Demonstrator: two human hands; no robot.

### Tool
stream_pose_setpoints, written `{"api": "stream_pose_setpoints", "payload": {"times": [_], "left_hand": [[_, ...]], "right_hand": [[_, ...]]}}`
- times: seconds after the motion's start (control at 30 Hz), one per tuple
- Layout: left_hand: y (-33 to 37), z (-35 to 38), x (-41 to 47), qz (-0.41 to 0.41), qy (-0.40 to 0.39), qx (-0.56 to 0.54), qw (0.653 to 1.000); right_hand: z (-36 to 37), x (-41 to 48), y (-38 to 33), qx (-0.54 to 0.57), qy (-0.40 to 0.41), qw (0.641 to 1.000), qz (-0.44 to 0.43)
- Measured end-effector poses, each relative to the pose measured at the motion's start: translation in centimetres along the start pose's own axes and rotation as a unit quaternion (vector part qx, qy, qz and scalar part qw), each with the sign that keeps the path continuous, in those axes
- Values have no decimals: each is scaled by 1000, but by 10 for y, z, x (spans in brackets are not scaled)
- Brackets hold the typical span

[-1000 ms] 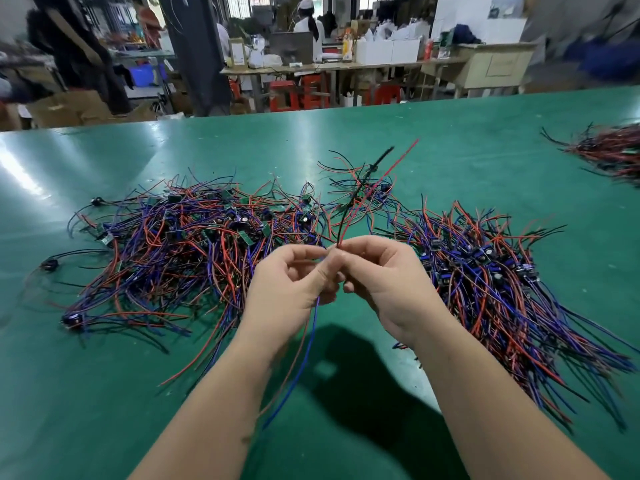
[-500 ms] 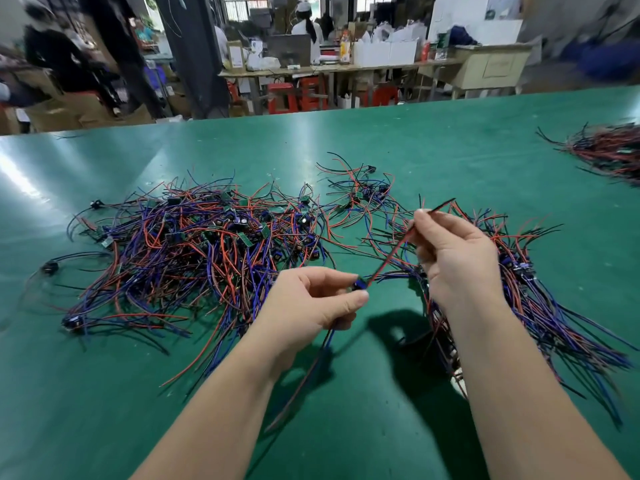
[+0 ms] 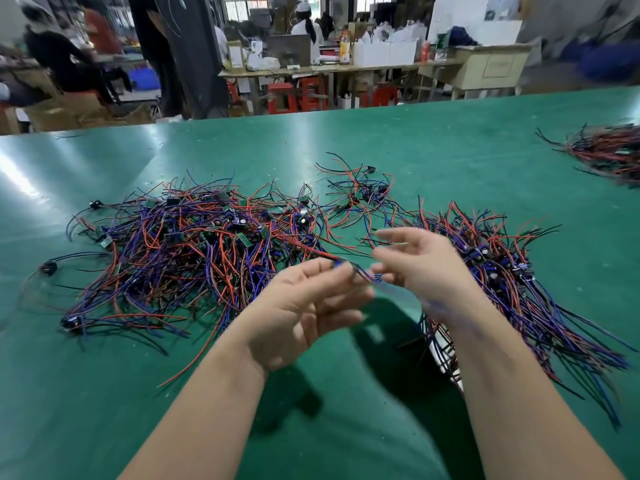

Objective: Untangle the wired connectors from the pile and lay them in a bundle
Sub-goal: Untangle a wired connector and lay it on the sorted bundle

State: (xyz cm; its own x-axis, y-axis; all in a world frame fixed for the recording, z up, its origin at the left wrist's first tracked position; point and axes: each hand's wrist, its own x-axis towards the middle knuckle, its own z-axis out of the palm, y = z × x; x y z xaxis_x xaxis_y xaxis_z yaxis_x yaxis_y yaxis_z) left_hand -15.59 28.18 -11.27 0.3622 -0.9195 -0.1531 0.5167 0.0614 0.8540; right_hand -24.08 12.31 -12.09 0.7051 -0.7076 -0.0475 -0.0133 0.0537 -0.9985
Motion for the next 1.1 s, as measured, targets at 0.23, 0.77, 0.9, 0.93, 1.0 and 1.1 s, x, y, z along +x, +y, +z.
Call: {"api": "stream_pose_setpoints", "payload": {"times": [0.23, 0.77, 0.9, 0.93, 1.0, 1.1], "left_hand": [[2, 0, 7, 79, 158, -18, 984], [4, -7, 3, 86, 56, 125, 987], [-8, -4, 7, 97, 97, 155, 978], [-10, -3, 7, 88, 100, 162, 978], [-13, -1, 7, 63, 93, 176, 978], [-19, 4, 6, 32, 57, 222, 973]], "right_hand": [[23, -13, -2, 99, -166, 977, -94], [12, -18, -10, 125, -219, 968, -14], [11, -14, -8, 56, -138, 989, -21], [10, -11, -8, 55, -99, 993, -21], [6, -6, -9, 67, -7, 997, -29], [-6, 0, -9, 97, 134, 983, -79]]}}
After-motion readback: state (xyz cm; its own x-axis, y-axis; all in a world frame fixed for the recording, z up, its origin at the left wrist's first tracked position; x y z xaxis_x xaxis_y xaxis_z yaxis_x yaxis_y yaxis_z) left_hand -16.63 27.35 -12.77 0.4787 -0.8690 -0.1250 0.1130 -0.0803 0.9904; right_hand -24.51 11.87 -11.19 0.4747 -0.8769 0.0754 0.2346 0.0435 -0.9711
